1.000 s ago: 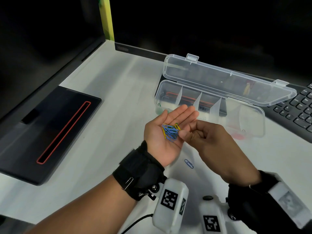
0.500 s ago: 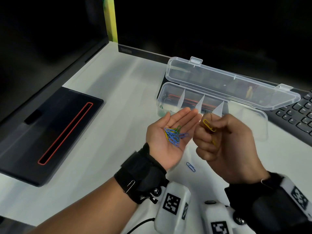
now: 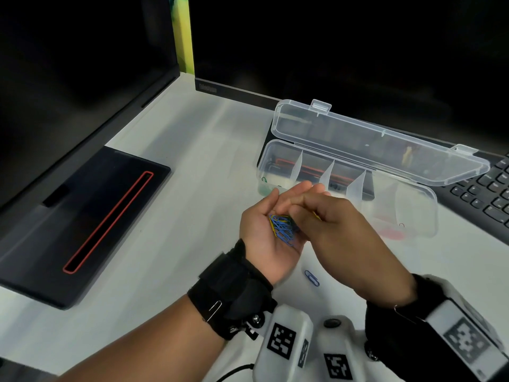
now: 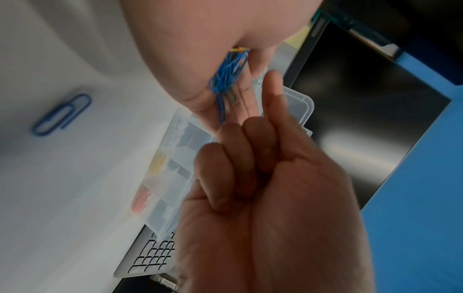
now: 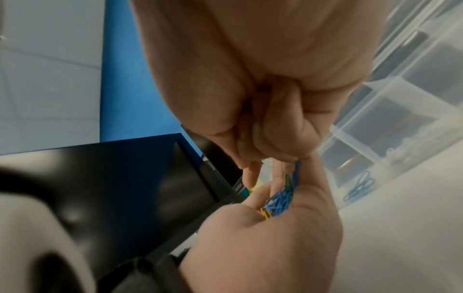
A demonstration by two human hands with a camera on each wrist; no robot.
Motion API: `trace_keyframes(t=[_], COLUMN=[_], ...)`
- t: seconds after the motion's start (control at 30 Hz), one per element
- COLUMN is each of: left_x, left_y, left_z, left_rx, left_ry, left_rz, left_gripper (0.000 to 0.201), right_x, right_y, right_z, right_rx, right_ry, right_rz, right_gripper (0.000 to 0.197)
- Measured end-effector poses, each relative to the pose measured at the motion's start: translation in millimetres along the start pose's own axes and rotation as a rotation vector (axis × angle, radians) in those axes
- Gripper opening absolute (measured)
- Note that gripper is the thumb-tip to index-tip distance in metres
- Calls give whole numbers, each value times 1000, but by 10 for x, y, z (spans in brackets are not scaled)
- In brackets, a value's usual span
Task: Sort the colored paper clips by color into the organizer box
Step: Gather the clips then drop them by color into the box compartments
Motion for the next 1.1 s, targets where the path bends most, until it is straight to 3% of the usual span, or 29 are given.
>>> trace_keyframes(t=[0.13, 0.37, 0.53, 0.67, 0.73, 0.87, 0.97, 1.1], left_x=[-18, -42, -8, -18, -11, -3, 0, -1], left_y=[22, 5, 2, 21, 42, 37, 38, 35], left_z=[-13, -54, -42, -23, -9, -13, -38, -43], left_rx=[-9, -3, -5, -14, -28, -22, -10, -15], left_ry=[0, 9, 27, 24, 25, 21, 22, 35], left_rz=[7, 34, 17, 26, 49, 86, 101, 88], left_gripper=[46, 47, 47, 46, 44, 42, 42, 43], right_x=[-3, -64, -58, 63, 136, 19, -33, -46], right_y=[-21, -115, -84, -9, 105, 221, 251, 308], right_z=[-20, -31, -16, -25, -41, -73, -51, 4], right_rx=[14, 2, -13, -34, -117, -295, -314, -382], right_ry=[-40, -16, 77, 99, 81, -121, -176, -122], right_rz=[-108, -527, -519, -207, 124, 907, 1086, 1031], right_gripper=[26, 16, 17, 12, 15, 10, 13, 30])
Point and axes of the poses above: each hand's wrist, its own z-axis towards the middle knuckle, its own x-axis out of the back of the hand, y = z × x, the point moved 8 cm from there along z, towards the middle knuckle, and after that the axes turned 3 degrees about -z, right-handed, at the moved point
